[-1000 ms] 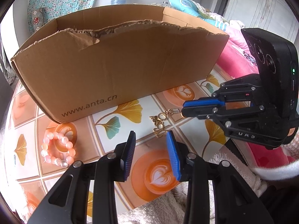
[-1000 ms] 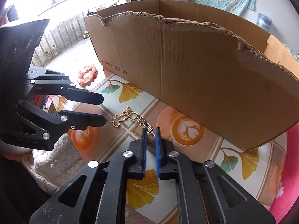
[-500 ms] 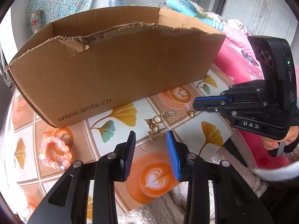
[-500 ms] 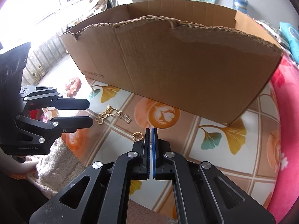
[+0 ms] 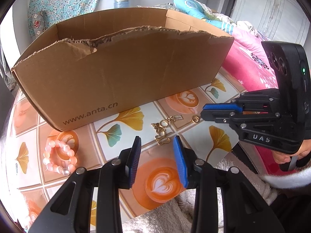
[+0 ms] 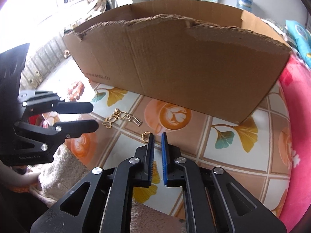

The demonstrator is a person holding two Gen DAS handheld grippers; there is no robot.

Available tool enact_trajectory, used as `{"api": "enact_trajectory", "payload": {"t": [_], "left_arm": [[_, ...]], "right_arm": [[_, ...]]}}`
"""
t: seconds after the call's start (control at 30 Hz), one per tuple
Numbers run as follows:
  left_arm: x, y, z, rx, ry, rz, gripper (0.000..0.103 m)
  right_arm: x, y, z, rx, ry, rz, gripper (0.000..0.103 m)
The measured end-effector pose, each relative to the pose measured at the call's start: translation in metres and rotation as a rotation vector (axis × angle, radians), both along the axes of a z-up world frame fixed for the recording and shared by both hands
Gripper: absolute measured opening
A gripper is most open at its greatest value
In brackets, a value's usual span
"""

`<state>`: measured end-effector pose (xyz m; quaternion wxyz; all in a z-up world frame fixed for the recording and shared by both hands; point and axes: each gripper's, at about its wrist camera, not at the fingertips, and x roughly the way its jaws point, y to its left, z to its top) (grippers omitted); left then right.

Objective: Organize jewelry

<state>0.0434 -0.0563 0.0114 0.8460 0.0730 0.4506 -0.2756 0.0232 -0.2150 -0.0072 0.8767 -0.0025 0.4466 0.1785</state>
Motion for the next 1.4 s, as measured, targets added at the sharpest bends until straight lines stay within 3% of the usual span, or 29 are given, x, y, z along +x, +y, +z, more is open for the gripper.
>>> {"api": "enact_trajectory", "payload": {"t": [0.13,0.37,0.8,1.03,1.4], "left_arm": [[0.001,0.001,0.0,-0.003,0.0,0.004,0.033],[0.0,0.003,0.001,-0.007,0.001,0.004,0.033],[0.001,0.008,0.001,-0.014,0.008,0.015,0.033],[0.0,0.008,0.002,-0.014,0.007,0.017,0.033],[0.004,-0.002,0.005,-0.003,-0.023,-0.006,0.033]], "right_arm": [[-0.007,0.001,0.003,0.037,0.002,-0.016,0.02],[-0.008,0.021,-0.005,-0.059,-0.004,-0.028,0.02],[-0.004,0.035,-0.008,-0.116,-0.046,-0.105,0.019],[0.008,0.066,-0.02,-0.128,-0.049,-0.103,0.01],[0.006,0.044,-0.016,-0.098,-0.072,-0.126,0.009]]}}
